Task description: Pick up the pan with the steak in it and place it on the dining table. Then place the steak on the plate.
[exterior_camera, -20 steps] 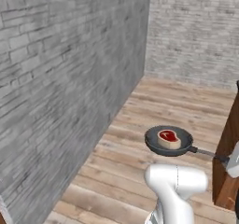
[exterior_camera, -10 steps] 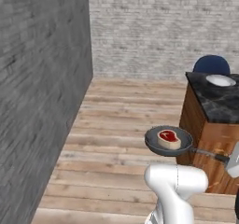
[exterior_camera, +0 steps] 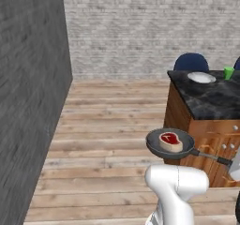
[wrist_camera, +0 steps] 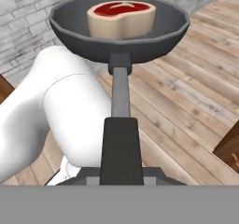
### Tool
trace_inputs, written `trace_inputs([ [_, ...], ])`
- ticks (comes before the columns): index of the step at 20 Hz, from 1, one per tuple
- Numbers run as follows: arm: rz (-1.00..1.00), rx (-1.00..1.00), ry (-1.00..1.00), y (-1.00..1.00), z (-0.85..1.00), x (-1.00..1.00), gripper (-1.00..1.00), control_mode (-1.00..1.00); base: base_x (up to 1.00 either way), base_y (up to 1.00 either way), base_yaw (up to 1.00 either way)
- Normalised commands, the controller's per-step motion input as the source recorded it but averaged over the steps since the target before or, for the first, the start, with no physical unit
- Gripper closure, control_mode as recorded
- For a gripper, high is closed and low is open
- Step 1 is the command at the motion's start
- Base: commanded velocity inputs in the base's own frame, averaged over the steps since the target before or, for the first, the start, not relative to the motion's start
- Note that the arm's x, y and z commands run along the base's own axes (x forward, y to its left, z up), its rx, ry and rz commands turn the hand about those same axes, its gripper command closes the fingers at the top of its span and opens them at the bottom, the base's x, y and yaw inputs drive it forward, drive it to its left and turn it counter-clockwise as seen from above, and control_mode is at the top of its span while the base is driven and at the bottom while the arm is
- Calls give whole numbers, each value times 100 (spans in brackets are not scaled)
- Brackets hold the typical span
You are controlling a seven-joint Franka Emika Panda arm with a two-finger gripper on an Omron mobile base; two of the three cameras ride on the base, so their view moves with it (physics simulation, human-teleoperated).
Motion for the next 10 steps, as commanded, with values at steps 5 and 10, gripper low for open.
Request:
trace_inputs([
  [5,0,0,0,0,0,0,100,100,15,84,-7],
  [10,0,0,0,0,0,0,100,100,8,73,-11],
])
